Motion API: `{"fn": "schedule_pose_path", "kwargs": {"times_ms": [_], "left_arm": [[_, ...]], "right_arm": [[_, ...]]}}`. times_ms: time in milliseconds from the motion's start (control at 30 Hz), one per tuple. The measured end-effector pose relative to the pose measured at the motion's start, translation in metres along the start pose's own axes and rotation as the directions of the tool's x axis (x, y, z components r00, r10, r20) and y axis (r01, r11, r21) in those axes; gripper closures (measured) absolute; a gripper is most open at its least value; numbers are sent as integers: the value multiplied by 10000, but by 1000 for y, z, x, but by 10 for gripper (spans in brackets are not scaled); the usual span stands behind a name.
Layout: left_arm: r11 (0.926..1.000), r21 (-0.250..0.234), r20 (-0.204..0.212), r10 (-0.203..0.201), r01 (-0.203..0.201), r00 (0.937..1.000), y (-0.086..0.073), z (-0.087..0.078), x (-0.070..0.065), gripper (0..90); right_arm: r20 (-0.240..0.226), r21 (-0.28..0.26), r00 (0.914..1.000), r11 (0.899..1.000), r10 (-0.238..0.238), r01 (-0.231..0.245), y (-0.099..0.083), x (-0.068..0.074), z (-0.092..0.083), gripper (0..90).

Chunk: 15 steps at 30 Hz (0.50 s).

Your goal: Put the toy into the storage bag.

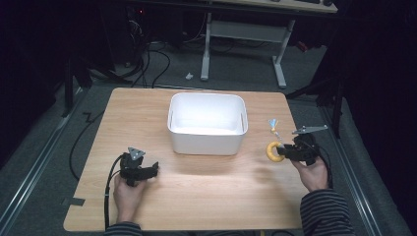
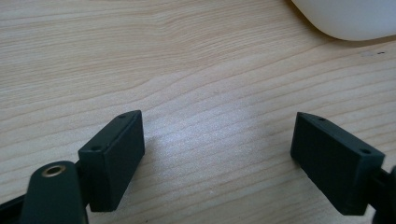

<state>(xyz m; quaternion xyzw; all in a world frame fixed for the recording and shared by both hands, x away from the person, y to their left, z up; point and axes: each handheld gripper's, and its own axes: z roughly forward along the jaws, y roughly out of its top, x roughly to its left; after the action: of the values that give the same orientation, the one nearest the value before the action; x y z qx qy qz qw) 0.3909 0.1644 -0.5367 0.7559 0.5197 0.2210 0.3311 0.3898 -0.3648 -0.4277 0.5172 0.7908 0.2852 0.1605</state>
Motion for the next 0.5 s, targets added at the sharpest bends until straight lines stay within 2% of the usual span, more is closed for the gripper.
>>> {"fn": "schedule_pose_path", "kwargs": {"times_ms": [133,367,500], "left_arm": [[10000,0,1,0,0,10000,0,0,0,179],[10000,-3,8,-5,5,10000,0,0,0,179],[10000,-2,8,-3,3,10000,0,0,0,179]], "right_arm": [[26,-211,10000,9998,-24,24,6,0,-5,674],[130,-347,9989,9983,-461,465,26,7,-16,674],[47,-504,9985,9972,-546,548,36,10,-20,674]]}}
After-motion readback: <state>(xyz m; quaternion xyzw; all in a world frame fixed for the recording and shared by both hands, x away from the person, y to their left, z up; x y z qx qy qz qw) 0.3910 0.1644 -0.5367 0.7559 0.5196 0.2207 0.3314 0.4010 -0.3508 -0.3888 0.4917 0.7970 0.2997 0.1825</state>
